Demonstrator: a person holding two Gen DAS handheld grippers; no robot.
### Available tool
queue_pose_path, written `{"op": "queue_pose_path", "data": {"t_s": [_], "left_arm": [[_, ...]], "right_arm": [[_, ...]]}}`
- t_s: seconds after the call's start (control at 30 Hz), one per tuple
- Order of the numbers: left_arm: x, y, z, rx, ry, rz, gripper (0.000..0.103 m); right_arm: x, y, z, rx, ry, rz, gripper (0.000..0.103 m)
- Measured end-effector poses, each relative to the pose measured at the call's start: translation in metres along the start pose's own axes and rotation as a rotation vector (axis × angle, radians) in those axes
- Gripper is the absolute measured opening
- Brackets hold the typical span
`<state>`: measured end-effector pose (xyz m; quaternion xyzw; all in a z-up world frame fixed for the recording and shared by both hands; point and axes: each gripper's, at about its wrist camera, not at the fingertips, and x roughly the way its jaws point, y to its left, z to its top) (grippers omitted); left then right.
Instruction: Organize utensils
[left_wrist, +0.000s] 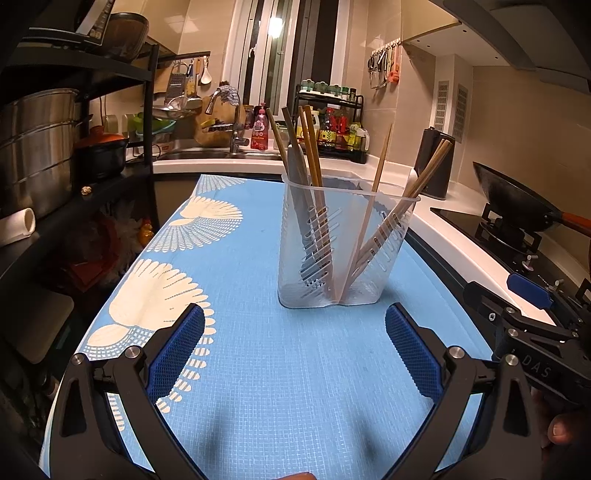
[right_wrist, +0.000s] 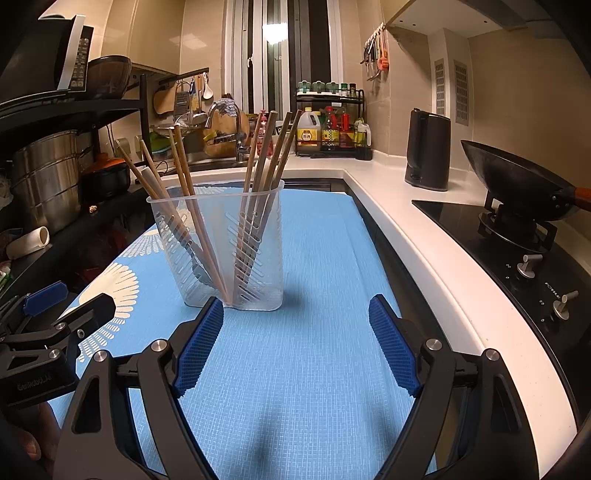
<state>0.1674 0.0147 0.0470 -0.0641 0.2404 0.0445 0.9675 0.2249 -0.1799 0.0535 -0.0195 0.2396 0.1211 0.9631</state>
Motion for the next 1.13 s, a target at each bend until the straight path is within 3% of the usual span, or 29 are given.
{"op": "queue_pose_path", "data": {"t_s": [1.13], "left_arm": [[0.0015,-0.0004,-0.0011,0.005,0.006,-0.012,0.095]], "right_arm": [[-0.0003,0.0010,-0.0002,0.001,0.000,-0.001,0.080]]}}
